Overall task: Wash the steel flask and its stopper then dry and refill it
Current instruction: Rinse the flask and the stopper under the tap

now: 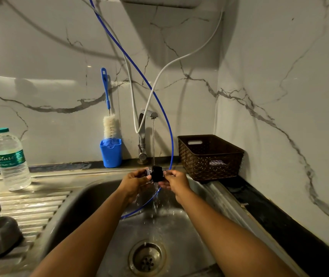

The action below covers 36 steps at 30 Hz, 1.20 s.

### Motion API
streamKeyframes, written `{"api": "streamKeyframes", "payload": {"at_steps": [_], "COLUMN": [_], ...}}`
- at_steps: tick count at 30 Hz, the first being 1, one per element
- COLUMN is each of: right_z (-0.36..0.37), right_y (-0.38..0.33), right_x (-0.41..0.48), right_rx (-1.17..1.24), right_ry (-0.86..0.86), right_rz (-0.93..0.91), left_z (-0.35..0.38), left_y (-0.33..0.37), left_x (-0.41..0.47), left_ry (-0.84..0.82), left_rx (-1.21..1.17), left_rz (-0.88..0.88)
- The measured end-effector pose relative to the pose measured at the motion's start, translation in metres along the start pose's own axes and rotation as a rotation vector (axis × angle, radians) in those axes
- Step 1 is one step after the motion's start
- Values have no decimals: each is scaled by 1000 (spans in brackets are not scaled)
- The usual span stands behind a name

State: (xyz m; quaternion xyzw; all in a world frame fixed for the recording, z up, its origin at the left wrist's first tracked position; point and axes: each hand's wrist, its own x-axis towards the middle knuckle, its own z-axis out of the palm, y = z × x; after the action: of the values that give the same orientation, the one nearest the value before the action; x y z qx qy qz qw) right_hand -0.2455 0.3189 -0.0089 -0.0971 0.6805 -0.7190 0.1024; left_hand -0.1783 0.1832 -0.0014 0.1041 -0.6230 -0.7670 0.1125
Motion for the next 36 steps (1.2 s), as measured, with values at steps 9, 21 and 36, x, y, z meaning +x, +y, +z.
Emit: {"api": "streamKeyframes", "payload": {"at_steps": [9, 21, 36], "right_z": [7, 9, 10], "right_y": [-2, -6, -2], "right_x": [-4, -7, -4], "right_rx": [49, 157, 101], "right_ry": [-36, -66, -10], "right_rz": [-83, -11, 5], "left_z": [2, -3, -1], "left_y": [3, 4, -4], "left_x": [-1, 2, 9], "left_ry": [33, -22, -3], "left_rx": [-70, -143, -15], "left_rz": [-34, 77, 137]}}
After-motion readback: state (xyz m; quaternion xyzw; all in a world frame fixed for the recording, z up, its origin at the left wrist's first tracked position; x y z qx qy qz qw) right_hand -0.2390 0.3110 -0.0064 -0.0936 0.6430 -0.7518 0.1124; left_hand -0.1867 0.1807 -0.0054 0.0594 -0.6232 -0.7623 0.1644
